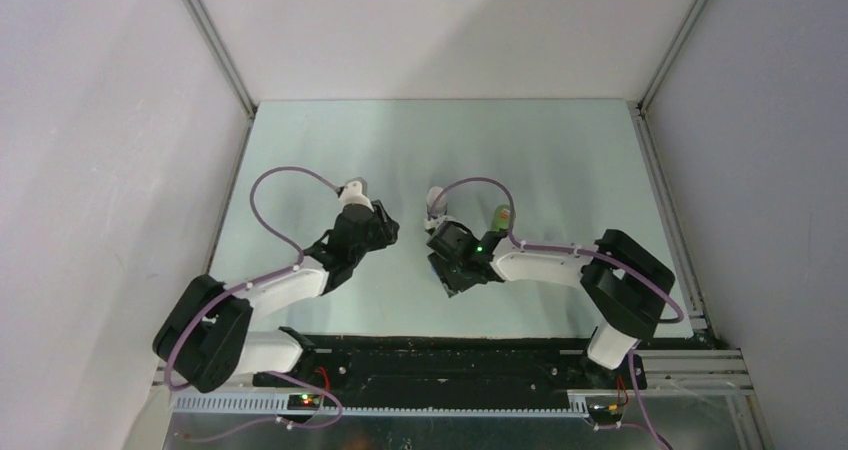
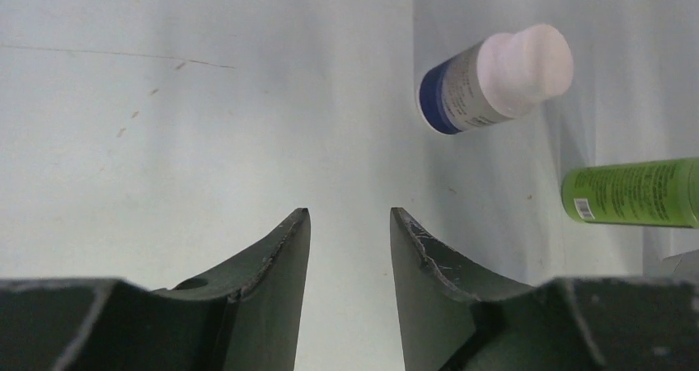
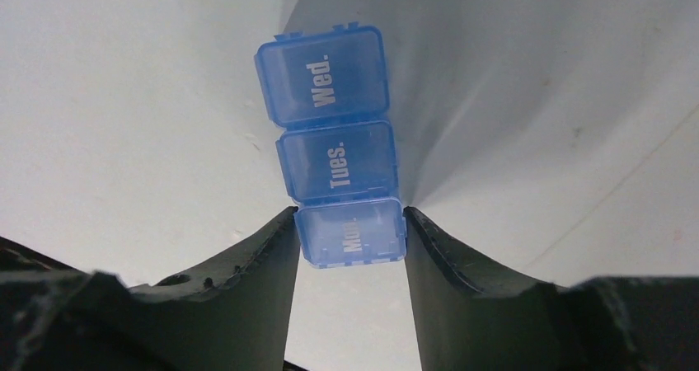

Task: Sort the pills into containers
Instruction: Open the pill container at the center of the board.

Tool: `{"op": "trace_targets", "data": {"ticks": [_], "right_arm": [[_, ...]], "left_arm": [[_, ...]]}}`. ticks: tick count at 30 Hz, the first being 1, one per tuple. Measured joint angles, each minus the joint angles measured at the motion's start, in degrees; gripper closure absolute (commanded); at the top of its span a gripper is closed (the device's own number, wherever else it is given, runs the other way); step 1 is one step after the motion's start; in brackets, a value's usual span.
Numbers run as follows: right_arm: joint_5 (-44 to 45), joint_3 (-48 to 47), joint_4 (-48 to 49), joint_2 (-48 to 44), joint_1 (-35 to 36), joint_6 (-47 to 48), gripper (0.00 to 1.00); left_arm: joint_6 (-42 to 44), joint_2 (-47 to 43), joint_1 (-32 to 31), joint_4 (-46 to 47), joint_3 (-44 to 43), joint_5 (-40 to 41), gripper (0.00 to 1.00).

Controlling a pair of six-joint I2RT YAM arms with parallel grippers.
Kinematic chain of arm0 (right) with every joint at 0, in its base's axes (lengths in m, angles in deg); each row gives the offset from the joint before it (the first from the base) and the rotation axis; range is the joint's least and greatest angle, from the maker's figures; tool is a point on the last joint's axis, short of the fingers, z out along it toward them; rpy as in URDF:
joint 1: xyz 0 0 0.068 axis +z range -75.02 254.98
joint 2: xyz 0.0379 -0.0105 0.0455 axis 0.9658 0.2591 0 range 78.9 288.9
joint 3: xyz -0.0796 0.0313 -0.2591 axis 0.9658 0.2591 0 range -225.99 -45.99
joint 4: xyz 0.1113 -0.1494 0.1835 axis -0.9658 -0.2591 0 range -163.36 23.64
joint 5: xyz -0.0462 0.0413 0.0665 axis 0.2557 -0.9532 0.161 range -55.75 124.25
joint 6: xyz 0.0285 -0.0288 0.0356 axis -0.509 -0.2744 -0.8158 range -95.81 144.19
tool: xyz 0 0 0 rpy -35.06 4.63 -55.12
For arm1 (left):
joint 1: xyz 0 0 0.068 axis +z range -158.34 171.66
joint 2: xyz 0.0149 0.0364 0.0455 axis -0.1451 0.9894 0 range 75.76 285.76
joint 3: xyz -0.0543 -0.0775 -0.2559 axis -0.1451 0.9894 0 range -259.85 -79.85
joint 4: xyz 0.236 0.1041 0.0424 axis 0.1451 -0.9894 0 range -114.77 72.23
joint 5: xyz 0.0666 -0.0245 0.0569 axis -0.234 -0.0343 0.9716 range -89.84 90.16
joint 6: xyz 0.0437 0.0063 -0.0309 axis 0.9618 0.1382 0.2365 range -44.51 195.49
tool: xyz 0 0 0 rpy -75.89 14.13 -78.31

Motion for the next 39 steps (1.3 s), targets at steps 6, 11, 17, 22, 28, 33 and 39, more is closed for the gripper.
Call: {"op": "trace_targets", "data": {"ticks": [6, 11, 17, 22, 28, 33, 39], "right_arm": [[2.4, -7.0, -3.8, 4.5, 2.5, -11.6, 0.19], [4.6, -11.7, -6.5, 6.4, 2.1, -15.6, 0.17], [6.8, -15.1, -6.8, 7.4, 0.1, -16.1, 0.29], [7.6, -15.5, -6.8, 9.0, 0.0, -15.6, 0.33], [7.7, -16.5, -7.3, 11.4, -0.3, -14.5, 0.46], [7.8, -17.7, -8.2, 12.4, -1.4, -15.6, 0.62], [7.0, -17.8, -8.4, 12.4, -3.2, -18.6, 0.65]], "left_arm": [[-1.7, -2.4, 1.1, -5.6, -0.2, 3.2, 0.44], [-3.4, -6.3, 2.1, -11.0, -0.2, 5.5, 0.36], [-5.7, -13.5, 3.7, -15.4, 0.1, 7.6, 0.34], [-6.4, -16.3, 4.0, -17.8, 0.5, 8.1, 0.34], [-7.4, -18.1, 4.0, -19.6, 1.6, 8.0, 0.33], [-8.2, -19.2, 4.1, -19.3, 3.8, 6.0, 0.33], [-8.1, -19.1, 4.1, -16.7, 5.4, 0.4, 0.33]]}}
